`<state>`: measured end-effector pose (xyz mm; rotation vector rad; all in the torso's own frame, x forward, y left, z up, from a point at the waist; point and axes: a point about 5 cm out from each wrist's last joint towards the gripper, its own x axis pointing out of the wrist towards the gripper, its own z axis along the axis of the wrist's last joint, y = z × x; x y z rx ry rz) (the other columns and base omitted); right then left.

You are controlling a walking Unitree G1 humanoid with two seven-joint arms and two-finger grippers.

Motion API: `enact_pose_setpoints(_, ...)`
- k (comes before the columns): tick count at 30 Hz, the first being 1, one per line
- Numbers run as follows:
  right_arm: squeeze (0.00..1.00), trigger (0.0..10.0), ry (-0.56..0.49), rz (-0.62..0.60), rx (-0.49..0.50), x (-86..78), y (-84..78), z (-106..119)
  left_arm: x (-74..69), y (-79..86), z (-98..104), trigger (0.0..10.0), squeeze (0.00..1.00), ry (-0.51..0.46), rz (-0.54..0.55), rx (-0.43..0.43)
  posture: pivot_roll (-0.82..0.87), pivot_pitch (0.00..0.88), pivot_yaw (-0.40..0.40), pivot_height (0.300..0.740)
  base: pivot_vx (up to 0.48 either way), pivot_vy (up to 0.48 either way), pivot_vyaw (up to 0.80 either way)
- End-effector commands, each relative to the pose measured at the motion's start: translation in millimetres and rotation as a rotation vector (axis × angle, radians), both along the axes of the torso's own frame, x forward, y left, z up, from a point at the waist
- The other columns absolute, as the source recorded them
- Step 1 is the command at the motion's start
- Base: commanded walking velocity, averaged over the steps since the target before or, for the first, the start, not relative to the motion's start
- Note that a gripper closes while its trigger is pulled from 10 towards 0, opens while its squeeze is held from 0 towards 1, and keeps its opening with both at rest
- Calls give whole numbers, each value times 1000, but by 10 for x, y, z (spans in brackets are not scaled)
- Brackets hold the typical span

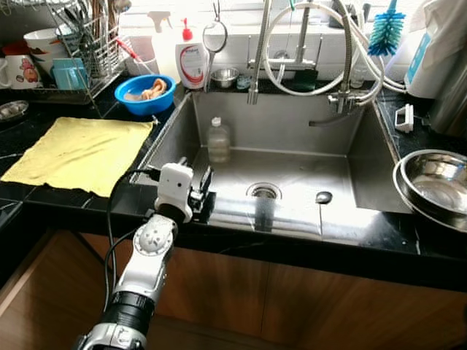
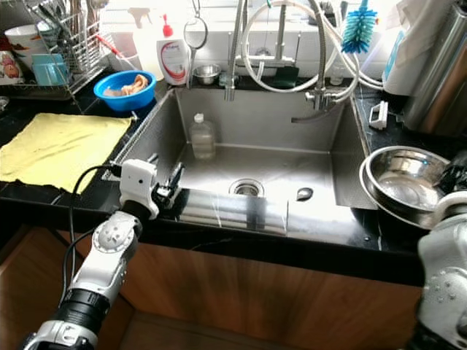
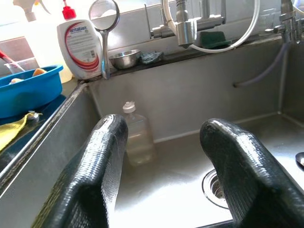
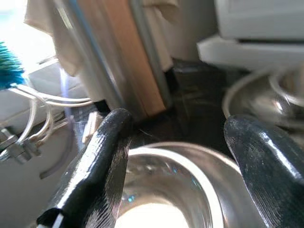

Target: Kitchen organization

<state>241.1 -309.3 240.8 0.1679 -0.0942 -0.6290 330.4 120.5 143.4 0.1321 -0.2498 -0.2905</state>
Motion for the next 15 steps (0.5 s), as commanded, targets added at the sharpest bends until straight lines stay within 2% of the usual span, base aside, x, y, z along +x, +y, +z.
enact_pose_setpoints(1, 0, 10000, 32, 65, -59, 16, 67, 45, 14, 6, 42, 10000, 0, -17, -3, 9, -73, 0, 58, 740, 0, 0, 0)
enact_pose_setpoints(2, 0, 10000, 46, 83, -82, 18, 66, 59, 14, 5, 41, 10000, 0, -17, -3, 9, -73, 0, 58, 740, 0, 0, 0)
enact_pose_setpoints(4, 0, 10000, 85, 201, -176, 53, 100, 111, 16, 5, 40, 10000, 0, -18, -4, 10, -78, 0, 60, 740, 0, 0, 0)
enact_pose_setpoints(6, 0, 10000, 123, 356, -219, 94, 184, 115, 17, 5, 38, 10000, 0, -17, -5, 11, -82, 0, 60, 740, 0, 0, 0)
enact_pose_setpoints(7, 0, 10000, 189, 469, -269, 115, 260, 74, 18, 5, 38, 10000, 0, -18, -5, 12, -81, 0, 61, 740, 0, 0, 0)
enact_pose_setpoints(10, 0, 10000, 251, 533, -326, 128, 307, 28, 20, 4, 41, 10000, 0, -19, -5, 12, -81, 0, 59, 740, 0, 0, 0)
enact_pose_setpoints(11, 0, 10000, 281, 588, -355, 142, 352, -10, 17, 2, 41, 10000, 0, -20, -7, 12, -78, 0, 58, 740, 0, 0, 0)
enact_pose_setpoints(15, 0, 10000, 347, 694, -382, 146, 432, -111, 8, -1, 35, 10000, 0, -21, -8, 12, -74, 0, 58, 740, 0, 0, 0)
